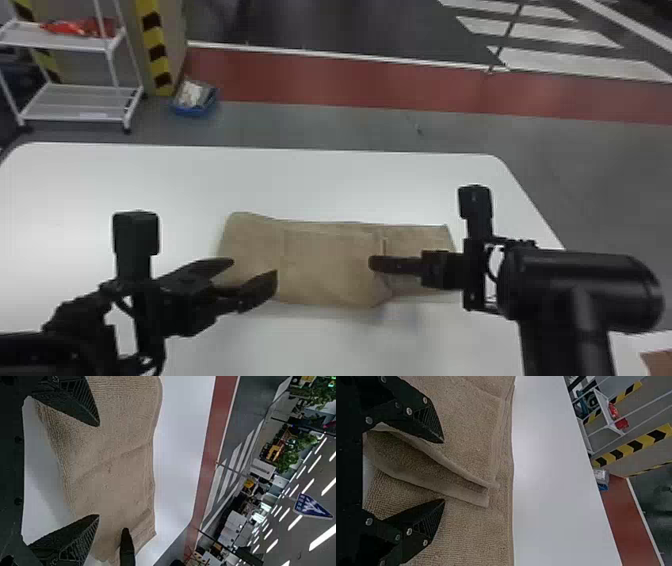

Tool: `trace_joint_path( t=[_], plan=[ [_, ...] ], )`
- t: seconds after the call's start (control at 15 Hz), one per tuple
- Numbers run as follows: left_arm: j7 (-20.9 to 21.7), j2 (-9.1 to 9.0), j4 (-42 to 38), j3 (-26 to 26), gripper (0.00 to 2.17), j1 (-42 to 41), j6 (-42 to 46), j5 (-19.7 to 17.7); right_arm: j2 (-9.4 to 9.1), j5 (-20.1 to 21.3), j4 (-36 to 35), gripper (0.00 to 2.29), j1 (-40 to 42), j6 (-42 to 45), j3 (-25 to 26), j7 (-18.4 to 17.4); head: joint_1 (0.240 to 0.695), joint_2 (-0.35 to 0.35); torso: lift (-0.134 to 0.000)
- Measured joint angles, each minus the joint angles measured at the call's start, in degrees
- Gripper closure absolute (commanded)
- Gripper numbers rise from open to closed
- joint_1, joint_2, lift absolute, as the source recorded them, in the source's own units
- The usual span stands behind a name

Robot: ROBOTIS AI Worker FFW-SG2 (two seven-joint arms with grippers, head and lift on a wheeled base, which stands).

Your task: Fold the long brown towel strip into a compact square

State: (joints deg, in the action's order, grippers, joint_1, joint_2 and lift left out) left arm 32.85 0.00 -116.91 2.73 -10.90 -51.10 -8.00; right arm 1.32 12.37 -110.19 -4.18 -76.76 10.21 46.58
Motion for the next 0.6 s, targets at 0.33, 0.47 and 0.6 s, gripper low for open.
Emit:
trace_joint_path(
  t=[0.33, 0.47, 0.6],
  plan=[
    [0.1, 0.00, 0.0, -0.3, 0.07, -0.4, 0.0, -0.1, -0.54, 0.0, 0.4, 0.76, -0.7, 0.0, -0.8, -0.2, 0.695, -0.173, -0.124],
    [0.2, 0.00, 0.0, -0.4, 0.07, -0.5, 0.0, -0.2, -0.60, 0.0, 0.3, 0.77, -0.9, -0.1, -0.9, -0.2, 0.695, -0.169, -0.124],
    [0.4, 0.00, 0.0, -0.4, 0.07, -0.6, 0.0, -0.2, -0.68, 0.1, 0.3, 1.14, -0.9, -0.1, -0.9, -0.2, 0.695, -0.169, -0.124]
  ],
)
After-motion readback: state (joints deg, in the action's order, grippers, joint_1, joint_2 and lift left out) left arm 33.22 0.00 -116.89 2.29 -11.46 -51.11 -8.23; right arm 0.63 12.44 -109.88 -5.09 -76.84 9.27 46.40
